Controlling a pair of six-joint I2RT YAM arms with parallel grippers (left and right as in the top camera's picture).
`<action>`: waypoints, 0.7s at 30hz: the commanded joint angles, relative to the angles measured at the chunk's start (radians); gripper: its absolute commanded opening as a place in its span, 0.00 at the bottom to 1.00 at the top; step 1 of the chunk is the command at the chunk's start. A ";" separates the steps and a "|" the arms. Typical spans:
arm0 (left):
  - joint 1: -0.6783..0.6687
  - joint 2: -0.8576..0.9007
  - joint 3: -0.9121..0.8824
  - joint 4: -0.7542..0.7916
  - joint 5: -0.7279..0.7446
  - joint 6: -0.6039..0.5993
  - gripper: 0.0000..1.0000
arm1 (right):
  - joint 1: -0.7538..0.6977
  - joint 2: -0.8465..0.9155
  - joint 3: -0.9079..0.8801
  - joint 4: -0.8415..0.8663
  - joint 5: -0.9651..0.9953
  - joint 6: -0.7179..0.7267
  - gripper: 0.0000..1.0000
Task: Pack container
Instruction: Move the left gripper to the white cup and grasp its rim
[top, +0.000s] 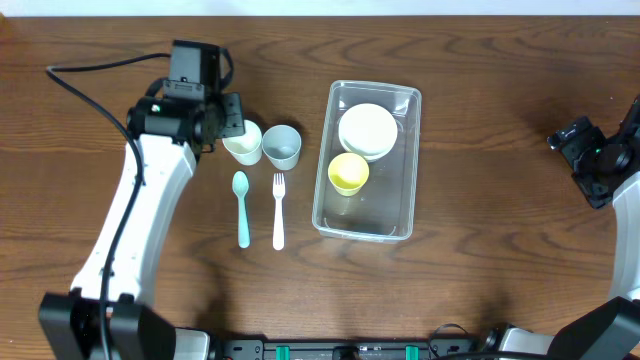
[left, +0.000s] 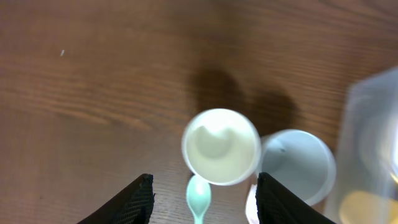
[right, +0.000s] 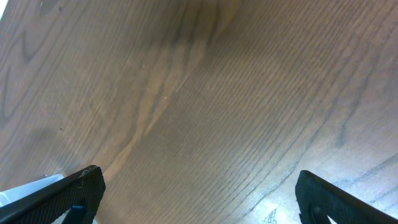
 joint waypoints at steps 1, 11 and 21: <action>0.031 0.051 0.005 -0.003 -0.019 -0.054 0.54 | -0.008 0.003 0.005 -0.001 0.010 0.013 0.99; 0.062 0.208 0.005 -0.003 -0.019 -0.083 0.54 | -0.008 0.003 0.005 -0.001 0.010 0.013 0.99; 0.062 0.272 0.002 -0.009 -0.019 -0.085 0.50 | -0.008 0.003 0.005 -0.001 0.010 0.013 0.99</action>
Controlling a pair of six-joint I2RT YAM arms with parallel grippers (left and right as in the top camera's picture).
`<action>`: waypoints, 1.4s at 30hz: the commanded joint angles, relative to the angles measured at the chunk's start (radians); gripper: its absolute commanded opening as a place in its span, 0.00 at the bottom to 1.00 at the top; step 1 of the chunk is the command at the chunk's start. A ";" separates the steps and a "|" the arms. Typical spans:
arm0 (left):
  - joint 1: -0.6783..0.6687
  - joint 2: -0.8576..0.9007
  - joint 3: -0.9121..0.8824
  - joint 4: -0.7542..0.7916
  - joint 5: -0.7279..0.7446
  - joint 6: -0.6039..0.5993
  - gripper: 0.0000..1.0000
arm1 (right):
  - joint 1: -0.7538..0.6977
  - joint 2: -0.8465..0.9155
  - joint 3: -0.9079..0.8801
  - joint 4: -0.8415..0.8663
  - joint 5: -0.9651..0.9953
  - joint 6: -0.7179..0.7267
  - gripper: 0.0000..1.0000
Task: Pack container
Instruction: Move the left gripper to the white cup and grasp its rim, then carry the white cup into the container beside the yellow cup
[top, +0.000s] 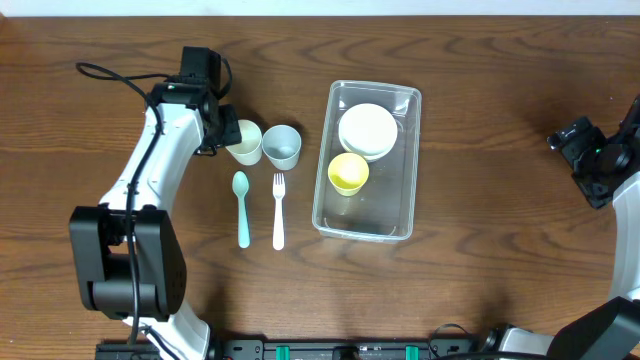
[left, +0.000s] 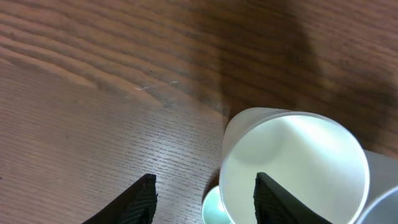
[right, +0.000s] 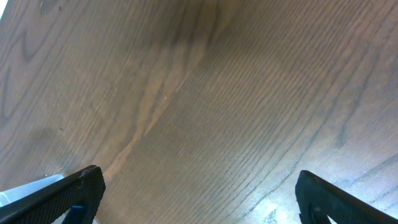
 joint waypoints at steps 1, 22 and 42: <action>0.005 0.023 0.000 -0.008 -0.019 -0.012 0.47 | -0.008 0.003 0.005 -0.001 0.010 0.012 0.99; 0.004 0.053 -0.008 -0.008 0.005 -0.053 0.36 | -0.008 0.003 0.005 -0.001 0.010 0.012 0.99; 0.004 0.108 -0.008 0.008 0.055 -0.053 0.21 | -0.008 0.003 0.005 -0.001 0.010 0.012 0.99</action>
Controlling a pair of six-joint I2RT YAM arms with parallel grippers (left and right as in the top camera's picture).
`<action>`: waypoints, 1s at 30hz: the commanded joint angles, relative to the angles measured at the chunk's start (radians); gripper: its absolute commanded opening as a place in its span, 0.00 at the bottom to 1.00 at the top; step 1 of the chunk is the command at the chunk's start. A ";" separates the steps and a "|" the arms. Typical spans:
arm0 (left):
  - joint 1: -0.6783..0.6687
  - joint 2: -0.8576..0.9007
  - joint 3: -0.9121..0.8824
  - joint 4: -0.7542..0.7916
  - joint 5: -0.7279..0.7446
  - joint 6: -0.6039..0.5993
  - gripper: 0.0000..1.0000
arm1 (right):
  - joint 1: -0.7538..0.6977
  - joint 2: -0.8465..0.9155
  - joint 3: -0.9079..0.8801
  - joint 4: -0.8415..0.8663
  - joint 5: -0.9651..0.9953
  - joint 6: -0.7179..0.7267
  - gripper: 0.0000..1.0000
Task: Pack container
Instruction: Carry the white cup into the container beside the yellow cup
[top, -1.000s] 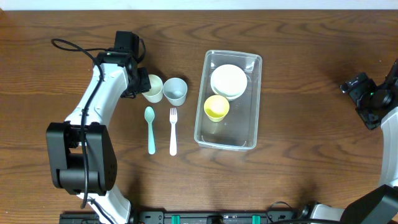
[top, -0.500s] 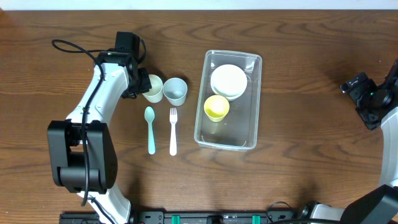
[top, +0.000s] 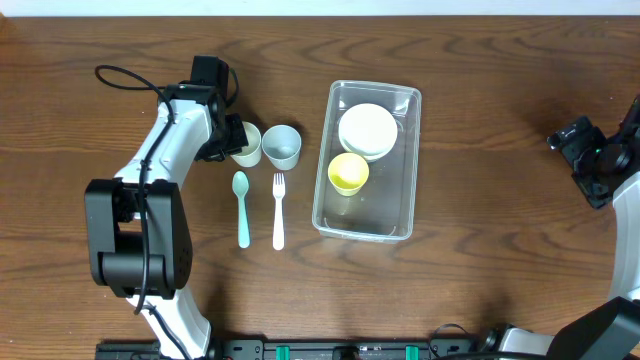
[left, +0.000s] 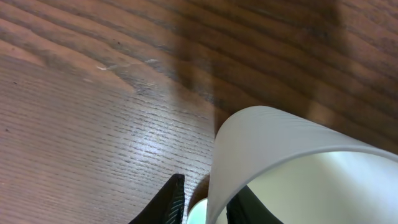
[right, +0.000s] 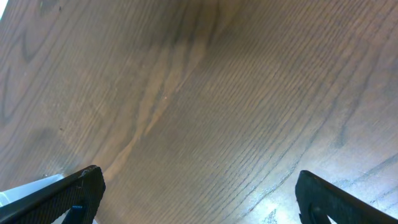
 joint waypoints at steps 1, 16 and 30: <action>0.004 0.005 -0.005 0.000 0.001 -0.001 0.19 | -0.008 0.003 0.005 -0.001 0.010 0.013 0.99; 0.004 -0.164 0.019 0.001 -0.001 -0.001 0.06 | -0.008 0.003 0.005 -0.001 0.010 0.013 0.99; -0.064 -0.487 0.019 -0.034 0.219 0.057 0.06 | -0.008 0.003 0.005 -0.001 0.010 0.013 0.99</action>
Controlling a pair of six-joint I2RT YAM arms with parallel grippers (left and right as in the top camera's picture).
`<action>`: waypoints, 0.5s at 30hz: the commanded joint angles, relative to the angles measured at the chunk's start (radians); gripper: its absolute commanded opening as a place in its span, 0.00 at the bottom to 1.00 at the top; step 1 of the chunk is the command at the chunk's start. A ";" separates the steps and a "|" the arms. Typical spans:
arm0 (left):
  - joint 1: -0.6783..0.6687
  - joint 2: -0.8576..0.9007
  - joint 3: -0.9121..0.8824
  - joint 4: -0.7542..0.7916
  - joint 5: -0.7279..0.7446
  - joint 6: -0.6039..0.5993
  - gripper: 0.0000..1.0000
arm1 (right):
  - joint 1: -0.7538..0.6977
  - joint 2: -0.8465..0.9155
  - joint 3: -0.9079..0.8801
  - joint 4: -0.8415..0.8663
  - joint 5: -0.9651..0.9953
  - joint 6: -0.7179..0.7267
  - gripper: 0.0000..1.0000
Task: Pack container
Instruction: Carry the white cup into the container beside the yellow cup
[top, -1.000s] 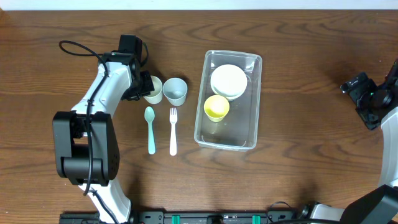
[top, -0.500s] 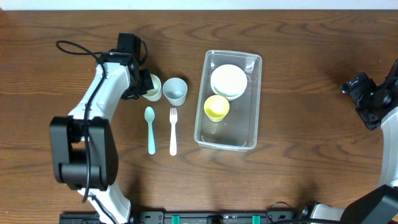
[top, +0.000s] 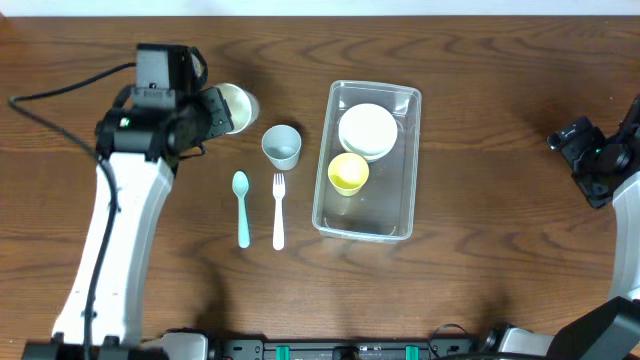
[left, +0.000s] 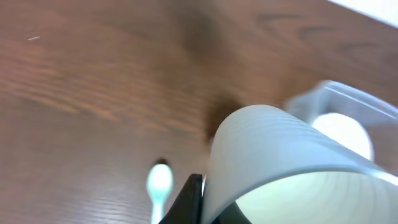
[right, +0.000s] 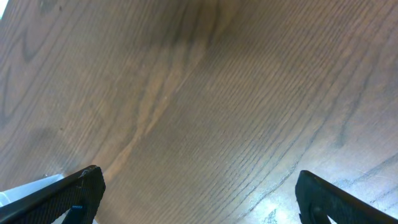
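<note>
My left gripper (top: 218, 111) is shut on the rim of a cream cup (top: 236, 106), holding it tilted above the table, left of the clear container (top: 412, 160). In the left wrist view the cream cup (left: 273, 155) fills the lower right, with one dark finger (left: 191, 199) against its wall. A blue-grey cup (top: 282, 146), a teal spoon (top: 241, 208) and a white fork (top: 278, 210) lie between arm and container. Inside the container sit a white bowl (top: 367, 130) and a yellow cup (top: 348, 172). My right gripper (right: 199, 199) hangs open over bare wood at the far right.
The container's near half (top: 365, 215) holds nothing. The left wrist view shows the teal spoon (left: 159, 182) below and the container (left: 336, 106) blurred ahead. A black cable (top: 60, 85) runs from the left arm toward the table's left edge.
My left gripper, shut on the cream cup's rim on the table beside the blue-grey cup, now holds it raised and tilted, further back and clear of that cup. The right arm is unmoved.
First my left gripper hung open above the cream cup. Then it was lower, its fingers straddling the cup's rim. After that it was closed on the rim with the cup still standing. Now the cup is off the table in its grip.
</note>
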 joint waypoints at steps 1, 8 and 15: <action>-0.071 0.004 0.015 -0.005 0.097 0.047 0.06 | -0.008 0.003 0.005 -0.001 0.010 0.012 0.99; -0.287 0.081 0.013 0.015 0.097 0.126 0.06 | -0.008 0.003 0.005 -0.001 0.010 0.012 0.99; -0.441 0.152 0.013 0.066 0.096 0.151 0.06 | -0.008 0.003 0.005 -0.001 0.010 0.012 0.99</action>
